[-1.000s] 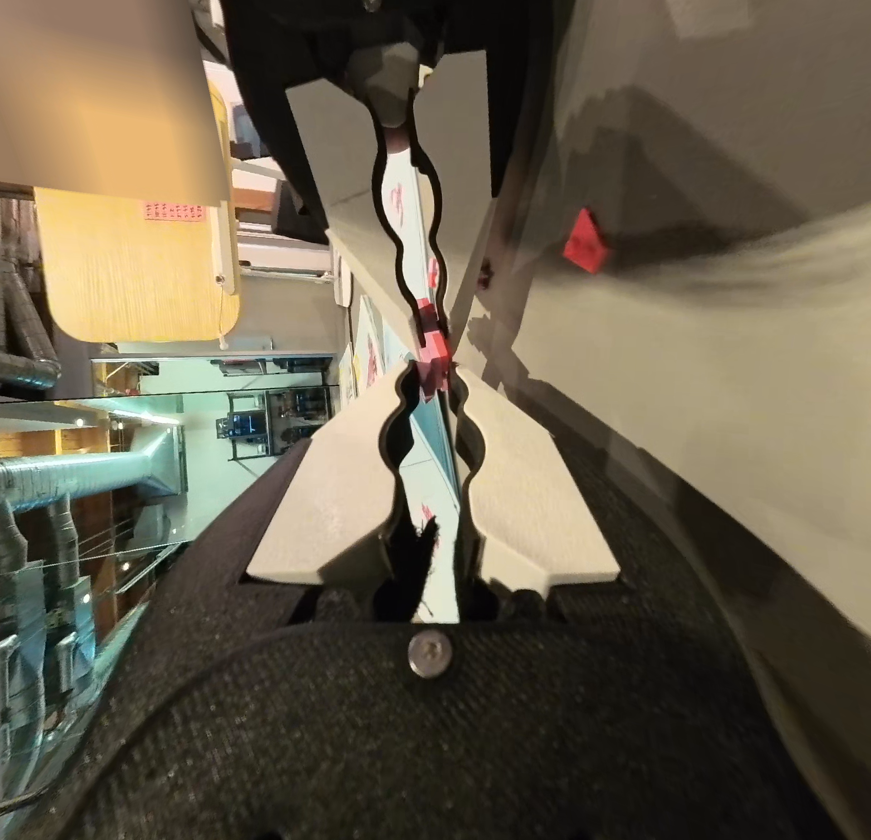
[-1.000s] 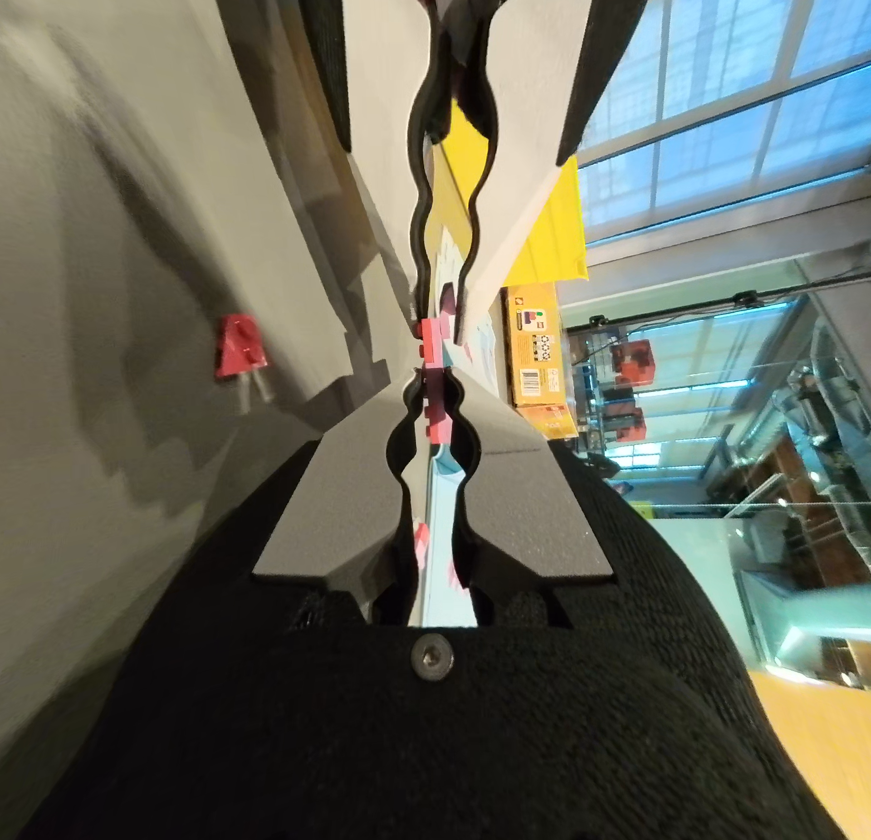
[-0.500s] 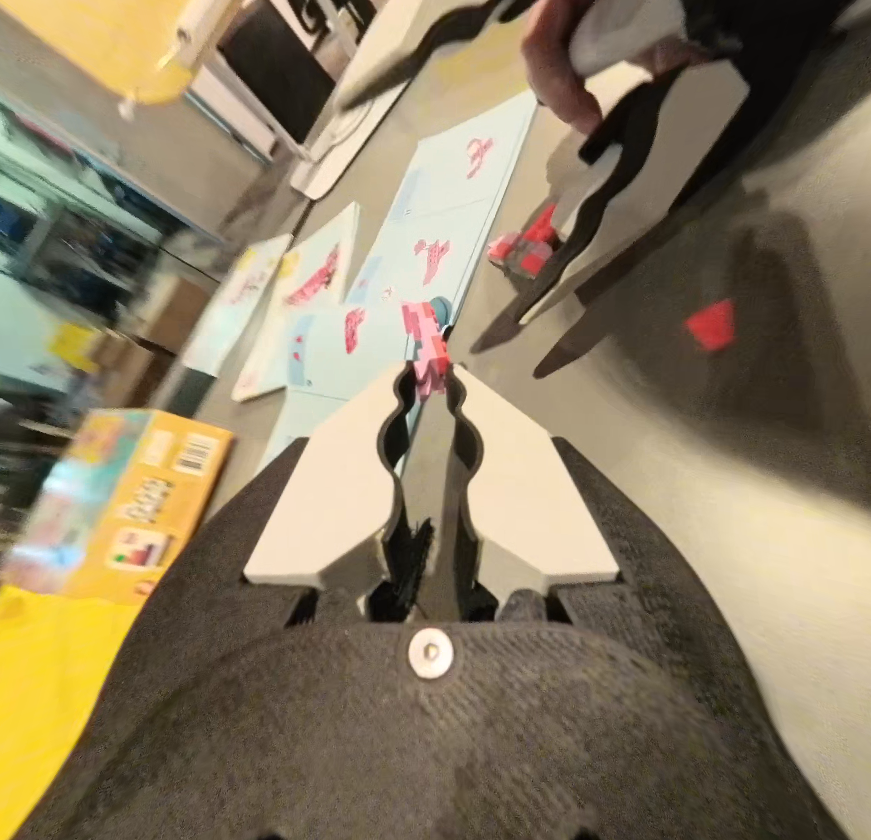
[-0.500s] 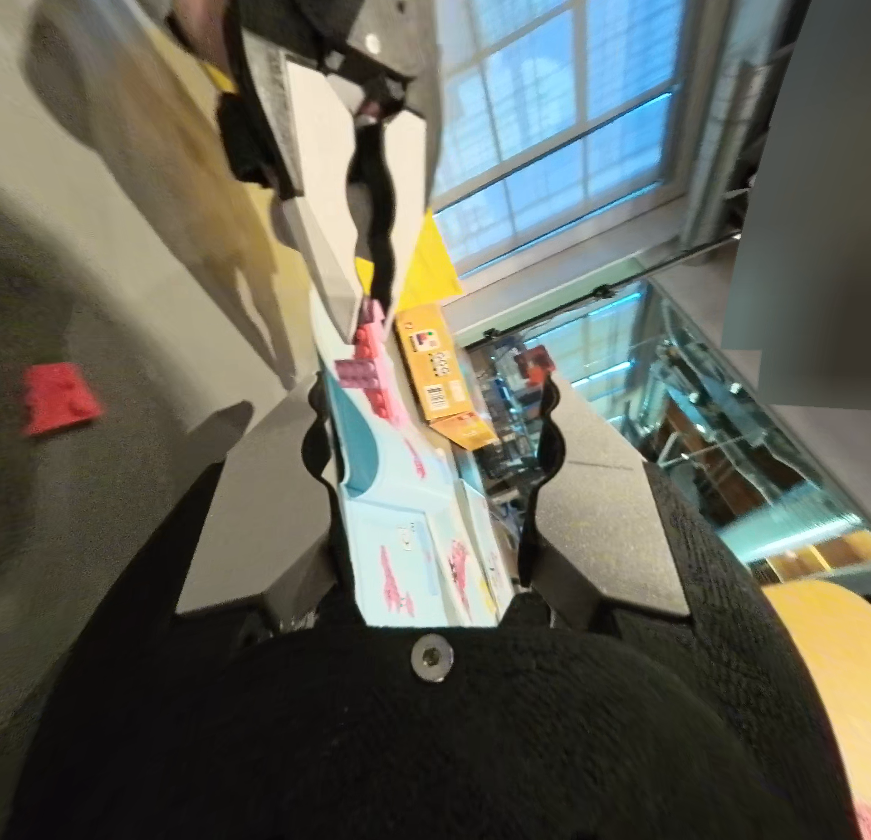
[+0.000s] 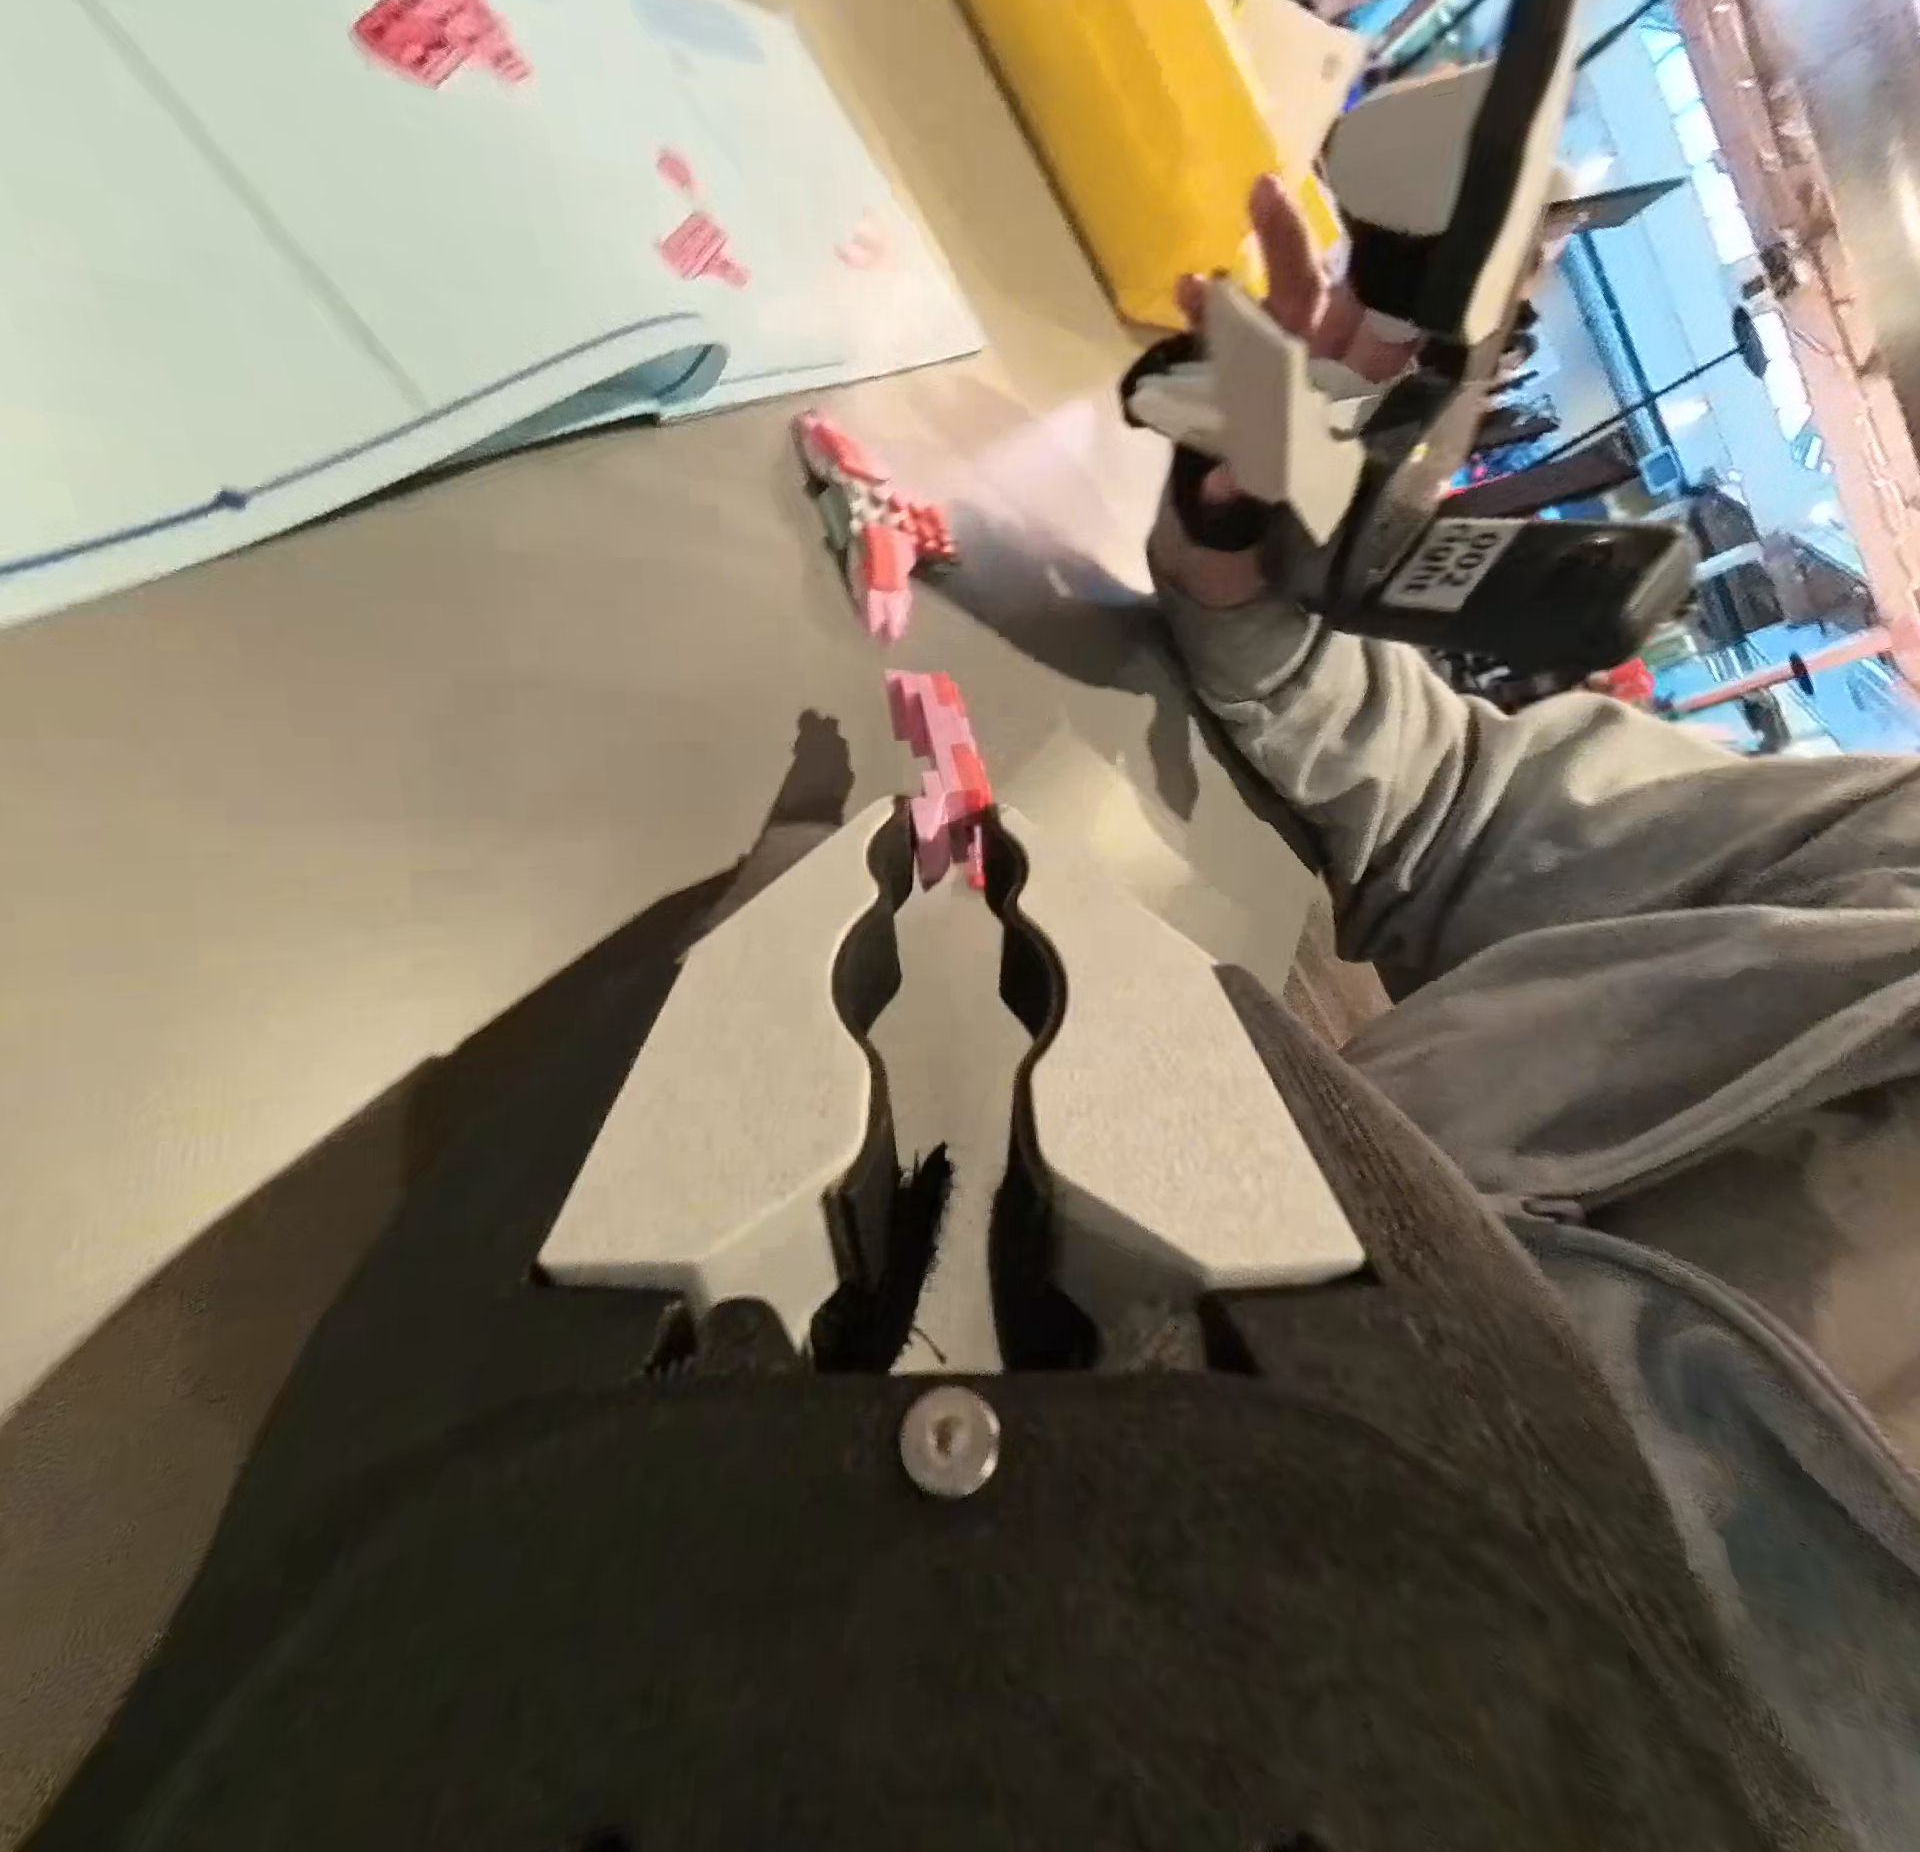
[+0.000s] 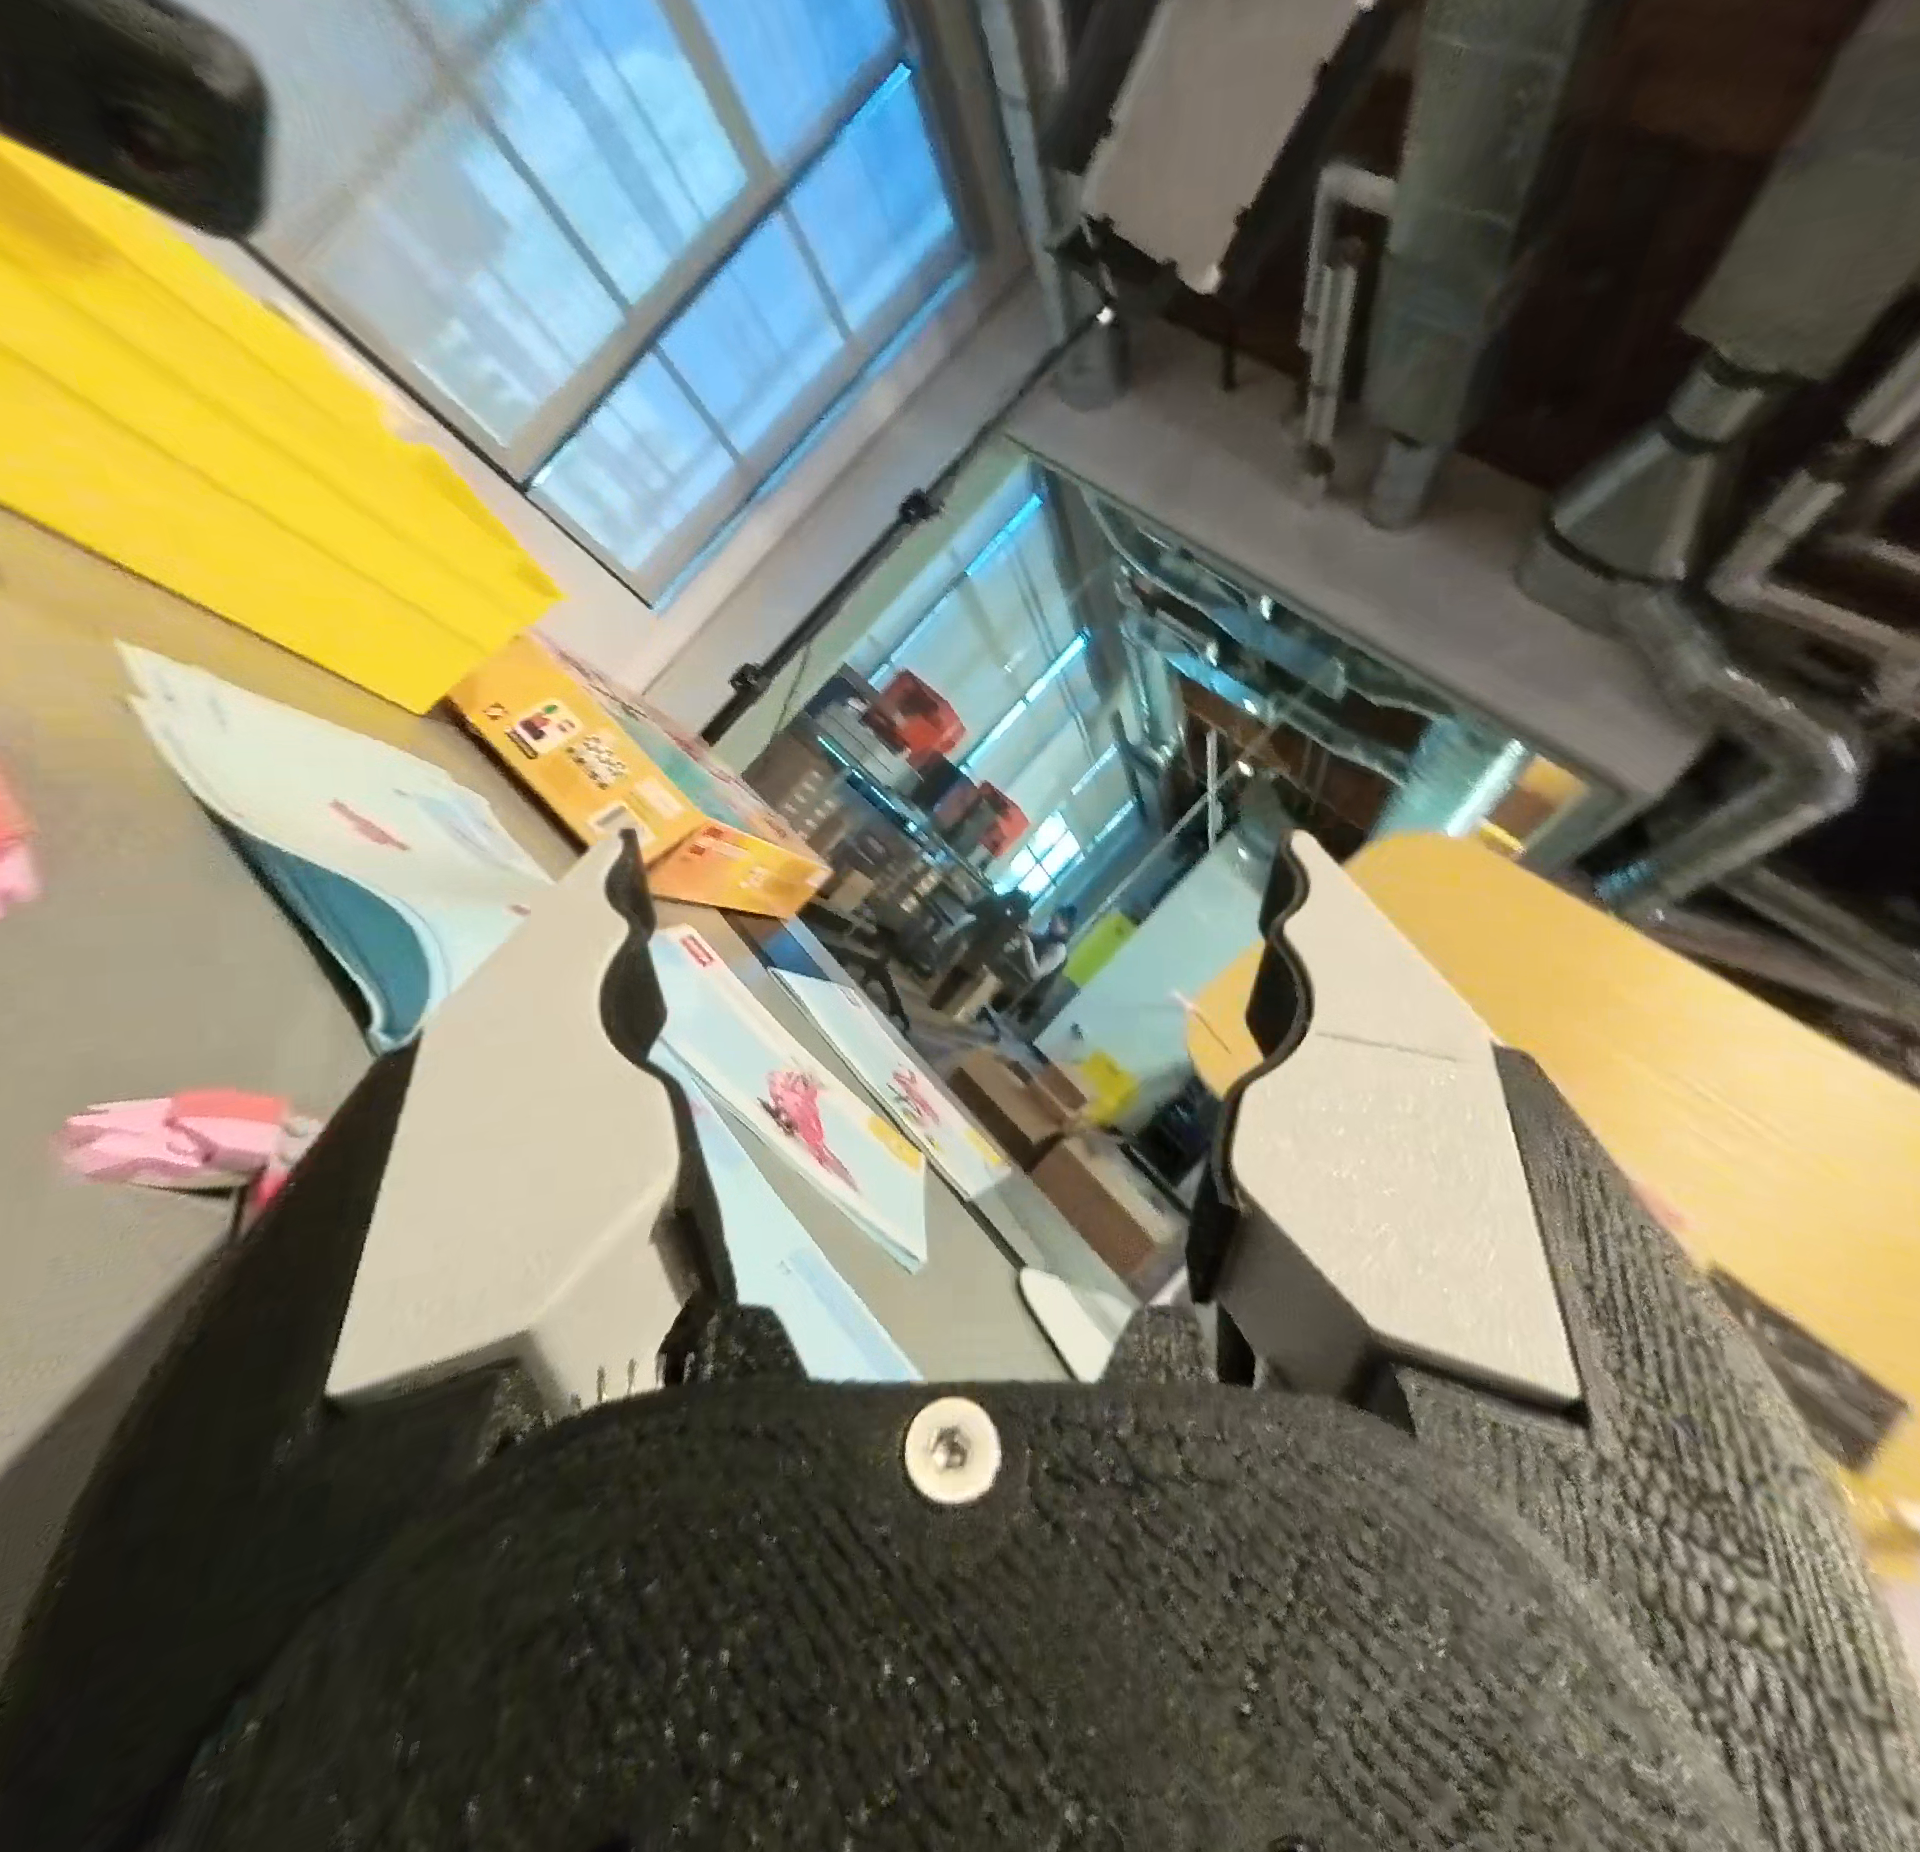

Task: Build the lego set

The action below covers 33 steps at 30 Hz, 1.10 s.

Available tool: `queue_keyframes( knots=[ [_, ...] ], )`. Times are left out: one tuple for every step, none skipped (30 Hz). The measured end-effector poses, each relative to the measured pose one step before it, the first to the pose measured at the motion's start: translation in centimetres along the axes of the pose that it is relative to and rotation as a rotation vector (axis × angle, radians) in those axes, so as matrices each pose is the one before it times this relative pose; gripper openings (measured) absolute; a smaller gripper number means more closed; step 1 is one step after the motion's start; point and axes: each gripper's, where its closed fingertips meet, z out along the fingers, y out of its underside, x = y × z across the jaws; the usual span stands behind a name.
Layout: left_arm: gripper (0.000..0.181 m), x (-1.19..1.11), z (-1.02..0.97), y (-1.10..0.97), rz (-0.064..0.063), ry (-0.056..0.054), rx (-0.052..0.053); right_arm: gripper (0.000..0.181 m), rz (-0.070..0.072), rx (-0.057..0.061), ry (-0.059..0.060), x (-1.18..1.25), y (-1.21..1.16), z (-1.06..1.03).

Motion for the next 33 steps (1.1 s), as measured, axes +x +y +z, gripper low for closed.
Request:
queue_keyframes(
  knots=[
    [0.011, -0.399, -0.081, 0.107, -0.0128, -0.019, 0.0069, 0.116, 0.0171, -0.0186, 0.018, 0.461, 0.288, -0.283],
    [0.011, -0.449, -0.086, 0.038, -0.0129, -0.0212, 0.0088, 0.115, 0.0154, -0.0226, 0.0172, 0.411, 0.357, -0.209],
    [0.011, -0.383, -0.039, 0.077, -0.0128, -0.0145, 0.0037, 0.115, 0.018, -0.0194, 0.0173, 0.407, 0.32, -0.155],
    [0.011, -0.371, 0.011, 0.116, -0.015, -0.0127, -0.0005, 0.114, 0.0141, -0.0157, 0.0174, 0.436, 0.345, -0.159],
    [0.012, -0.348, 0.044, 0.177, -0.0166, -0.01, -0.0059, 0.112, -0.0066, -0.0189, 0.0256, 0.632, 0.565, -0.082],
    [0.012, -0.338, 0.111, 0.235, -0.0147, -0.009, -0.0089, 0.11, -0.0111, -0.0388, 0.0337, 0.826, 0.988, 0.02],
    [0.012, -0.383, 0.154, 0.211, -0.0081, -0.0129, -0.0061, 0.108, 0.008, -0.0487, 0.0301, 0.804, 1.225, 0.097],
    [0.012, -0.437, 0.161, 0.104, -0.0039, -0.0194, 0.0008, 0.108, 0.0264, -0.0421, 0.031, 0.82, 1.123, 0.145],
    [0.013, 0.005, 0.064, -0.193, -0.0027, 0.0, 0.017, 0.108, 0.0315, -0.031, 0.0256, 0.723, 0.86, 0.115],
    [0.019, -0.036, -0.027, -0.378, -0.0002, -0.0113, 0.0246, 0.106, 0.031, -0.0166, 0.0154, 0.53, 0.555, 0.057],
    [0.026, -0.111, -0.095, -0.39, 0.0133, -0.0234, 0.0256, 0.104, 0.0233, -0.0059, 0.0105, 0.415, 0.297, 0.003],
    [0.033, -0.231, -0.15, -0.445, 0.0218, -0.0347, 0.0301, 0.103, 0.0133, -0.001, 0.0144, 0.449, 0.106, -0.044],
    [0.042, -0.3, -0.202, -0.435, 0.0236, -0.0404, 0.0318, 0.101, 0.0084, 0.0055, 0.0105, 0.395, -0.025, -0.091],
    [0.052, -0.376, -0.268, -0.412, 0.0252, -0.0452, 0.0324, 0.1, 0.0097, 0.0111, 0.0113, 0.417, -0.142, -0.097],
    [0.063, -0.605, -0.344, -0.425, 0.0325, -0.0614, 0.0331, 0.098, 0.0161, 0.0094, 0.0125, 0.45, -0.125, -0.125],
    [0.073, -0.726, -0.402, -0.487, 0.0448, -0.071, 0.0402, 0.091, 0.0203, 0.0082, 0.0146, 0.492, -0.123, -0.135],
    [0.075, -0.658, -0.443, -0.61, 0.0572, -0.068, 0.0503, 0.079, 0.0185, 0.0073, 0.0188, 0.543, -0.114, -0.153],
    [0.075, -0.466, -0.478, -0.799, 0.0666, -0.0582, 0.0641, 0.068, 0.0179, -0.0023, 0.0198, 0.534, 0.046, -0.086],
    [0.073, -0.176, -0.511, -0.855, 0.0659, -0.0432, 0.0668, 0.057, 0.0199, -0.0175, 0.0147, 0.423, 0.287, 0.01],
    [0.068, 0.046, -0.473, -0.856, 0.0691, -0.0274, 0.0626, 0.046, 0.0182, -0.0253, 0.005, 0.211, 0.423, 0.039],
    [0.065, -0.037, -0.383, -0.798, 0.0741, -0.0326, 0.0582, 0.039, 0.0137, -0.0201, 0.0011, 0.085, 0.347, 0.043],
    [0.064, -0.224, -0.309, -0.696, 0.0751, -0.044, 0.0529, 0.032, 0.0114, -0.0128, -0.0043, -0.056, 0.219, 0.056],
    [0.061, -0.251, -0.272, -0.634, 0.0714, -0.0447, 0.0509, 0.027, 0.0138, -0.0104, -0.0078, -0.154, 0.093, 0.042],
    [0.058, -0.178, -0.245, -0.632, 0.0651, -0.0379, 0.0507, 0.027, 0.0124, -0.0077, -0.0124, -0.281, 0.0, 0.032],
    [0.057, -0.143, -0.252, -0.63, 0.0537, -0.0333, 0.0484, 0.026, 0.0088, -0.0065, -0.0151, -0.399, -0.039, -0.004],
    [0.055, -0.151, -0.248, -0.551, 0.0389, -0.0303, 0.0374, 0.026, 0.0094, -0.0075, -0.0183, -0.534, -0.039, -0.011],
    [0.053, -0.071, -0.234, -0.402, 0.0303, -0.0213, 0.0259, 0.026, 0.0149, -0.0069, -0.0243, -0.689, -0.053, -0.031],
    [0.052, 0.054, -0.184, -0.301, 0.0243, -0.01, 0.0185, 0.026, 0.0182, -0.0012, -0.0279, -0.794, -0.096, -0.025],
    [0.052, 0.104, -0.169, -0.208, 0.0183, -0.005, 0.0138, 0.026, 0.0205, 0.0001, -0.0335, -0.938, -0.108, 0.004],
    [0.049, 0.149, -0.123, -0.03, 0.012, 0.0004, 0.0032, 0.025, 0.0252, -0.002, -0.0334, -0.98, -0.084, 0.044],
    [0.044, 0.34, -0.002, 0.21, 0.0052, 0.0154, -0.009, 0.025, 0.0241, 0.0007, -0.0377, -1.083, -0.136, 0.07],
    [0.044, 0.716, 0.137, 0.404, 0.0002, 0.0433, -0.0249, 0.024, 0.0151, 0.0032, -0.0452, -1.227, -0.141, 0.088],
    [0.044, 1.028, 0.268, 0.511, 0.0, 0.0667, -0.0385, 0.021, 0.0005, 0.0, -0.0432, -1.22, -0.064, 0.109]
  ],
)
